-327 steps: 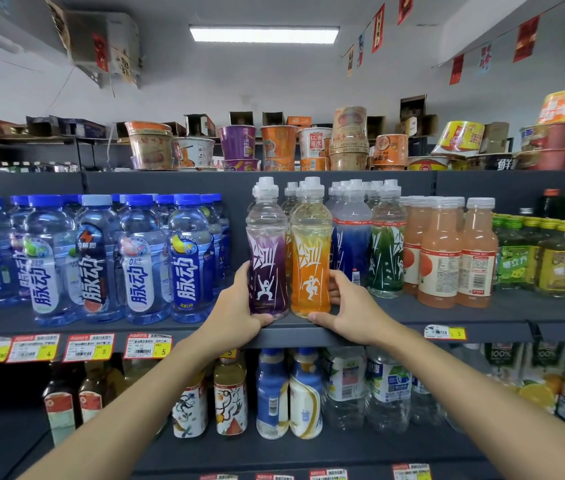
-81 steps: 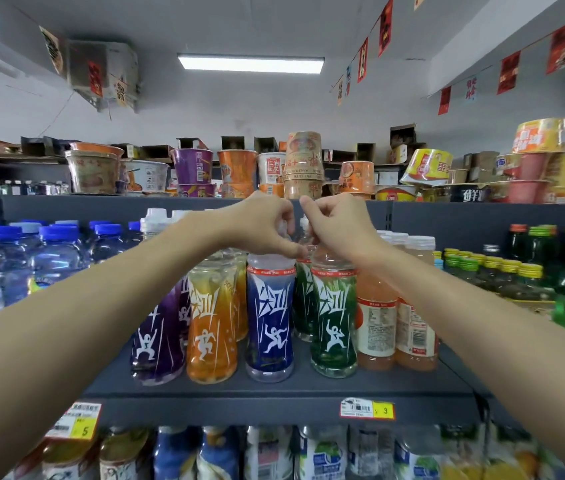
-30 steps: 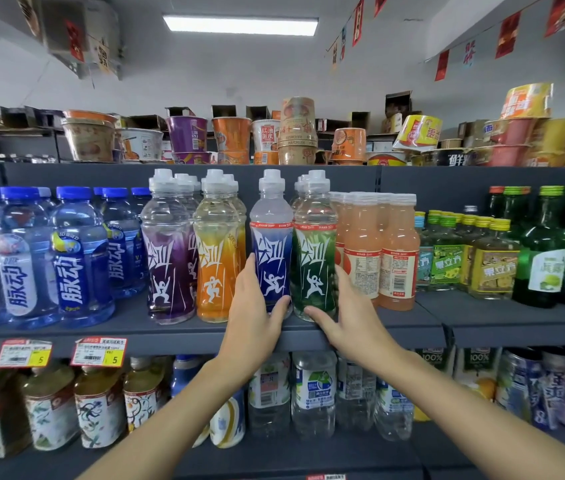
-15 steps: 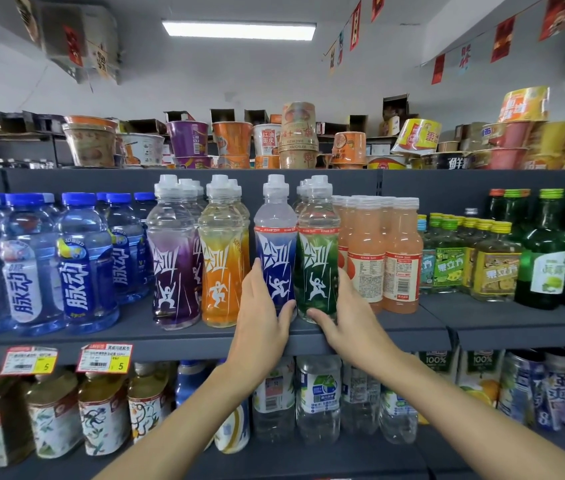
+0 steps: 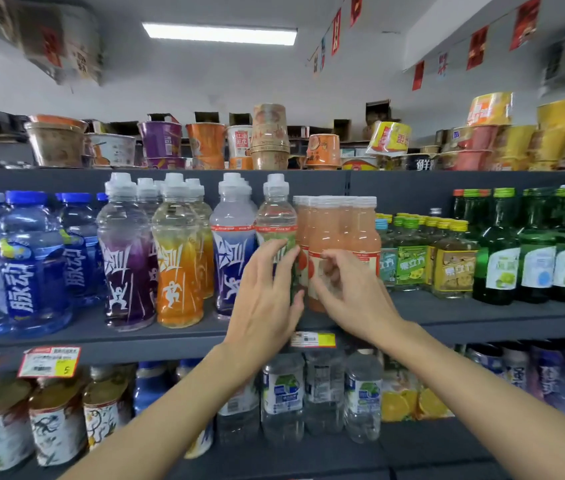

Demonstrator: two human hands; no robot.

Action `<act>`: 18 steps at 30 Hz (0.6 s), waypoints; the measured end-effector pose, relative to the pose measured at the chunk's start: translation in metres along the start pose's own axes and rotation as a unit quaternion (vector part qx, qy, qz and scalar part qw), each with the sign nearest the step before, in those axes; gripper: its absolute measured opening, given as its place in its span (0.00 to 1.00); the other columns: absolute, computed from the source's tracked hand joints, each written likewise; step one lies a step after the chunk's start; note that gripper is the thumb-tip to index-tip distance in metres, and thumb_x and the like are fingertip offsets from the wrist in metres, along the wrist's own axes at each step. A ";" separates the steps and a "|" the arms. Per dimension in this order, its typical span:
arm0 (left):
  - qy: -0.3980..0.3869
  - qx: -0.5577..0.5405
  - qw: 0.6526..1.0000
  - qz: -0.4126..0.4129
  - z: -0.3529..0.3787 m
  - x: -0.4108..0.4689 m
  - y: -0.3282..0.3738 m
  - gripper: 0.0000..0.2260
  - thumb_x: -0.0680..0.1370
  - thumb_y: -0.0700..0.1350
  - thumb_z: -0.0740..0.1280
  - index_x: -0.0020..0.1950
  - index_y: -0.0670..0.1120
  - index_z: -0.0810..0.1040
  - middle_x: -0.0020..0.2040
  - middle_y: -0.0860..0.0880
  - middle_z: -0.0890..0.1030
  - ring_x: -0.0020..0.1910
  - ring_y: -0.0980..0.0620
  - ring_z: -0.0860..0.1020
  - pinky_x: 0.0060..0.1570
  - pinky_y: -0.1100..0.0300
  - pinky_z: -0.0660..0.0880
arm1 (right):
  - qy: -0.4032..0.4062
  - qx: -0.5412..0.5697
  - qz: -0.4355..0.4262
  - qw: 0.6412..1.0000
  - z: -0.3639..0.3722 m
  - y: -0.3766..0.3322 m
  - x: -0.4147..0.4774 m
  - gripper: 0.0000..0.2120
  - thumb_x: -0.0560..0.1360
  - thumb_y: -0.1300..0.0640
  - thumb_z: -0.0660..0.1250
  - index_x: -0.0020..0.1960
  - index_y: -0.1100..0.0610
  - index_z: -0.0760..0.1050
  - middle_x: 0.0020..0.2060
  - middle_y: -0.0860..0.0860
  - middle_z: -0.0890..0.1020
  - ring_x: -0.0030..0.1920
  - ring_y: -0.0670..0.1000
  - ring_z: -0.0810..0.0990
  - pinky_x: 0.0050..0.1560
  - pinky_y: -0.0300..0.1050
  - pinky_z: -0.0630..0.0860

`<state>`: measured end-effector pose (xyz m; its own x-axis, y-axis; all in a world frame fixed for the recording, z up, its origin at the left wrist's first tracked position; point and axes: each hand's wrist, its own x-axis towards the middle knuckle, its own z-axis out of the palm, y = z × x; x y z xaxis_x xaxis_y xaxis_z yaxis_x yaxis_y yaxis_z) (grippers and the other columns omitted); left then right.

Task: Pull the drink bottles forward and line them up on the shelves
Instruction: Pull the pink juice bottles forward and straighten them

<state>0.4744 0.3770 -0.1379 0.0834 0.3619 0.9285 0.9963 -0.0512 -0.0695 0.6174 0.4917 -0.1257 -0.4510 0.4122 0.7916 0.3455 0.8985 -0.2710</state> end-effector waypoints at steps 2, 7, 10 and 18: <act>-0.004 0.005 1.000 0.012 0.011 0.016 0.014 0.25 0.75 0.40 0.70 0.71 0.36 0.70 0.70 0.37 0.67 0.71 0.38 0.66 0.74 0.48 0.62 | 0.026 0.001 -0.003 1.000 -0.016 0.017 0.008 0.15 0.77 0.51 0.67 0.63 0.52 0.73 0.51 0.46 0.76 0.50 0.48 0.76 0.51 0.54 0.77; -0.041 0.039 0.998 0.028 0.034 0.052 0.044 0.29 0.72 0.38 0.70 0.72 0.36 0.68 0.70 0.37 0.67 0.72 0.37 0.65 0.75 0.49 0.60 | 0.084 -0.063 -0.035 0.994 -0.049 0.060 0.029 0.19 0.74 0.50 0.70 0.63 0.53 0.73 0.56 0.51 0.71 0.56 0.52 0.74 0.48 0.49 0.76; -0.071 0.064 0.995 -0.006 0.041 0.078 0.053 0.33 0.71 0.40 0.72 0.74 0.38 0.65 0.73 0.38 0.63 0.74 0.39 0.62 0.75 0.47 0.61 | 0.094 -0.080 -0.034 0.992 -0.063 0.077 0.046 0.27 0.73 0.45 0.70 0.69 0.51 0.68 0.60 0.52 0.68 0.58 0.53 0.72 0.49 0.49 0.76; -0.191 0.073 0.966 -0.160 0.041 0.139 0.057 0.31 0.75 0.47 0.72 0.73 0.43 0.62 0.70 0.40 0.63 0.68 0.37 0.68 0.64 0.50 0.69 | -0.073 -0.046 -0.008 0.996 -0.071 0.077 0.094 0.34 0.75 0.38 0.65 0.76 0.43 0.56 0.62 0.53 0.79 0.58 0.58 0.80 0.52 0.54 0.78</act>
<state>0.5434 0.4630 -0.0275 -0.2551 0.6560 0.7104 0.9625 0.2421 0.1220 0.6597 0.5892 -0.0332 -0.5697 0.4218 0.7053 0.4081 0.8901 -0.2026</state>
